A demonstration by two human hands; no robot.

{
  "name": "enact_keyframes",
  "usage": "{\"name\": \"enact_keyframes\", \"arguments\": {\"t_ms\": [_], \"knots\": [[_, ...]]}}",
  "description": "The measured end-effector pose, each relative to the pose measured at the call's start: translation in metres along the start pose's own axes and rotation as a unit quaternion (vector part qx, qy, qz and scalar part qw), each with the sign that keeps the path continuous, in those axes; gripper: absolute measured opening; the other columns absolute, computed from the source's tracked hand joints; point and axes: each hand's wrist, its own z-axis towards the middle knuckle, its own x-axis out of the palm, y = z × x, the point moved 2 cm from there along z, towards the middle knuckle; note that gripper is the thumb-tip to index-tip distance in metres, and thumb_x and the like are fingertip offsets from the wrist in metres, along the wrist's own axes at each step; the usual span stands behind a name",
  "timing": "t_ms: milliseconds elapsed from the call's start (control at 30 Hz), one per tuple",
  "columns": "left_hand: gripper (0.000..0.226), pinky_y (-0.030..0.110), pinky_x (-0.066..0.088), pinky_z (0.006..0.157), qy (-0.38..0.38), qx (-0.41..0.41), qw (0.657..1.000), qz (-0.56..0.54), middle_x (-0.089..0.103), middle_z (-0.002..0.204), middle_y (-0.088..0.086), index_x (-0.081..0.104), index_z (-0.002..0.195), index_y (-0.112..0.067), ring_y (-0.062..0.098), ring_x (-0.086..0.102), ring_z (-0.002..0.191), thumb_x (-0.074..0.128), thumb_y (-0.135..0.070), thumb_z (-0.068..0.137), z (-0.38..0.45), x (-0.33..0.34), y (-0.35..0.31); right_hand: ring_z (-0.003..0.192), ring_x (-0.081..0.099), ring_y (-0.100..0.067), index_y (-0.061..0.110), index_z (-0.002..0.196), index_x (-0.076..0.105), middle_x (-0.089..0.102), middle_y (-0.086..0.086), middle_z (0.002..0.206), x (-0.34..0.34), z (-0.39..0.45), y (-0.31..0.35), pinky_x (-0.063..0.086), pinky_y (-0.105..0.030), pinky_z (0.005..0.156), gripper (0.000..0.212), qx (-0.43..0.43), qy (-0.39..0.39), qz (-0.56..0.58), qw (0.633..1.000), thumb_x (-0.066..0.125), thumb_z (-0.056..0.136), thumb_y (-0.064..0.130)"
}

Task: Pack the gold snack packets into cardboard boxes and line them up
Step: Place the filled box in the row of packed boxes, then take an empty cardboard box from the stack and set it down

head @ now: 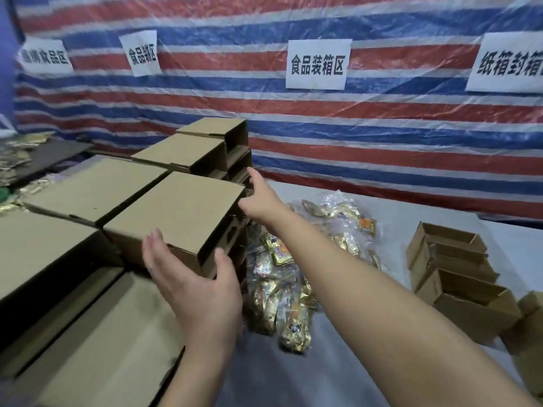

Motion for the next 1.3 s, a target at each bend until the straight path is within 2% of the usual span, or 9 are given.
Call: {"name": "enact_keyframes", "arguments": {"t_ms": [167, 300, 467, 600, 767, 900, 1067, 1200, 1300], "knots": [[0.083, 0.034, 0.01, 0.122, 0.027, -0.096, 0.995, 0.024, -0.002, 0.162, 0.015, 0.003, 0.155, -0.009, 0.026, 0.005, 0.15, 0.057, -0.011, 0.091, 0.02, 0.015, 0.013, 0.125, 0.052, -0.028, 0.024, 0.14, 0.051, 0.055, -0.007, 0.137, 0.011, 0.024, -0.008, 0.049, -0.047, 0.103, 0.054, -0.022, 0.011, -0.035, 0.999, 0.053, 0.091, 0.003], [0.068, 0.022, 0.007, 0.118, 0.014, -0.038, 0.999, -0.002, 0.006, 0.163, 0.01, 0.012, 0.155, -0.012, 0.018, 0.007, 0.15, 0.043, -0.008, 0.095, 0.021, 0.009, 0.002, 0.112, 0.059, -0.018, 0.023, 0.121, 0.067, 0.064, 0.001, 0.119, -0.011, 0.01, -0.006, 0.053, -0.037, 0.094, 0.038, -0.055, -0.076, 0.001, 0.996, 0.049, 0.091, 0.007], [0.063, 0.023, 0.019, 0.116, 0.035, 0.063, 0.996, -0.059, 0.032, 0.155, -0.01, 0.029, 0.151, -0.024, 0.002, 0.026, 0.142, 0.036, -0.024, 0.089, 0.006, 0.018, -0.043, 0.077, 0.061, 0.009, 0.028, 0.1, 0.066, 0.068, 0.012, 0.092, -0.087, -0.066, -0.015, 0.042, -0.004, 0.053, 0.029, -0.12, -0.191, -0.002, 0.974, 0.053, 0.078, 0.015], [0.047, 0.023, 0.034, 0.102, 0.189, 0.08, 0.978, -0.028, 0.053, 0.126, -0.015, 0.05, 0.134, -0.028, 0.003, 0.045, 0.119, 0.037, -0.031, 0.089, -0.017, 0.065, -0.055, 0.081, 0.06, -0.01, 0.033, 0.118, 0.064, 0.064, 0.009, 0.105, -0.159, -0.131, -0.063, 0.044, -0.023, 0.069, 0.049, 0.011, -0.252, -0.135, 0.958, 0.053, 0.074, 0.012], [0.028, 0.039, 0.047, 0.096, 0.443, -0.053, 0.894, 0.041, 0.064, 0.114, 0.003, 0.058, 0.115, -0.024, 0.025, 0.059, 0.108, 0.037, -0.021, 0.097, -0.074, 0.141, -0.001, 0.089, 0.064, -0.022, 0.03, 0.108, 0.071, 0.071, 0.001, 0.101, -0.197, -0.187, -0.144, 0.052, -0.03, 0.075, 0.029, 0.22, -0.186, -0.271, 0.919, 0.059, 0.083, 0.02], [0.025, 0.029, 0.038, 0.083, 0.56, -0.097, 0.812, 0.135, 0.061, 0.112, 0.009, 0.058, 0.112, -0.015, 0.025, 0.055, 0.107, 0.036, -0.018, 0.101, -0.126, 0.162, 0.066, 0.091, 0.064, -0.026, 0.021, 0.082, 0.066, 0.069, -0.005, 0.091, -0.185, -0.222, -0.217, 0.047, -0.028, 0.068, 0.011, 0.324, -0.084, -0.33, 0.883, 0.057, 0.082, 0.028], [0.032, 0.024, 0.037, 0.092, 0.624, -0.158, 0.749, 0.157, 0.054, 0.125, 0.005, 0.052, 0.13, -0.018, 0.021, 0.049, 0.121, 0.035, -0.016, 0.103, -0.171, 0.148, 0.135, 0.094, 0.066, -0.027, 0.017, 0.073, 0.058, 0.065, -0.004, 0.085, -0.144, -0.259, -0.292, 0.04, -0.024, 0.064, 0.012, 0.393, -0.016, -0.289, 0.873, 0.058, 0.08, 0.027], [0.019, 0.024, 0.039, 0.088, 0.636, -0.19, 0.726, 0.178, 0.06, 0.116, 0.008, 0.054, 0.111, -0.021, 0.022, 0.054, 0.113, 0.038, -0.017, 0.103, -0.19, 0.133, 0.182, 0.097, 0.065, -0.025, 0.019, 0.079, 0.061, 0.067, -0.005, 0.094, -0.111, -0.273, -0.325, 0.046, -0.024, 0.072, 0.012, 0.41, 0.012, -0.277, 0.869, 0.056, 0.08, 0.031], [0.007, 0.028, 0.043, 0.091, 0.613, -0.211, 0.74, 0.178, 0.063, 0.105, 0.002, 0.054, 0.097, -0.028, 0.022, 0.058, 0.108, 0.049, -0.023, 0.1, -0.196, 0.125, 0.204, 0.101, 0.065, -0.024, 0.024, 0.082, 0.056, 0.07, -0.005, 0.105, -0.092, -0.278, -0.335, 0.047, -0.025, 0.076, 0.012, 0.402, 0.01, -0.278, 0.872, 0.055, 0.083, 0.036]]}}
